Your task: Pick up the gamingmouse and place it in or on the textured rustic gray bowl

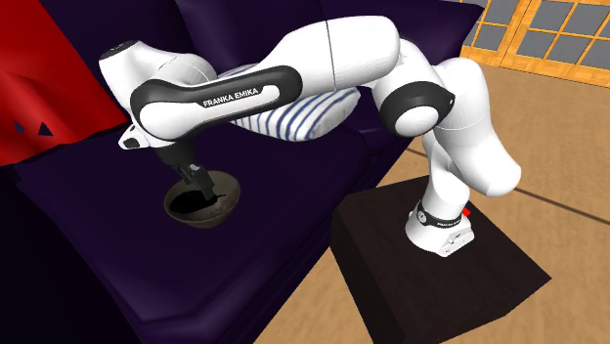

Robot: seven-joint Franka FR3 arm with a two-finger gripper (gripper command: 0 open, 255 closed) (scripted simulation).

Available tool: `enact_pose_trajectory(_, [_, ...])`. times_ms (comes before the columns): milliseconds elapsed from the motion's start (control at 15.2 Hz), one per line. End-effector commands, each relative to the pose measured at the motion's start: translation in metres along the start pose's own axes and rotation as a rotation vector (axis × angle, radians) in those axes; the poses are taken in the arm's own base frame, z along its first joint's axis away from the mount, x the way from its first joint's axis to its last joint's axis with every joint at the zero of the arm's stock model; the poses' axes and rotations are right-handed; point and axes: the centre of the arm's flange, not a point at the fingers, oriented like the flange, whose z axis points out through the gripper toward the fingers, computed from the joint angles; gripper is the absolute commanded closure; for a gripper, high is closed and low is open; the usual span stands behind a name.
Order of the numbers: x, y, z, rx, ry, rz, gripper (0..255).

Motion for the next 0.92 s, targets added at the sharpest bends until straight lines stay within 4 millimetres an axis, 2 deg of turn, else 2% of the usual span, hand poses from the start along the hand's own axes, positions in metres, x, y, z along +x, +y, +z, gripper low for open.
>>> enact_pose_trajectory(0, [0.000, 0.000, 0.000, 0.000, 0.000, 0.000, 0])
enact_pose_trajectory(66, [0.000, 0.000, 0.000, 0.000, 0.000, 0.000, 0])
enact_pose_trajectory(330, [0.000, 0.000, -0.050, 0.000, 0.000, 0.000, 0])
enact_pose_trajectory(858, [0.000, 0.000, -0.050, 0.000, 0.000, 0.000, 0])
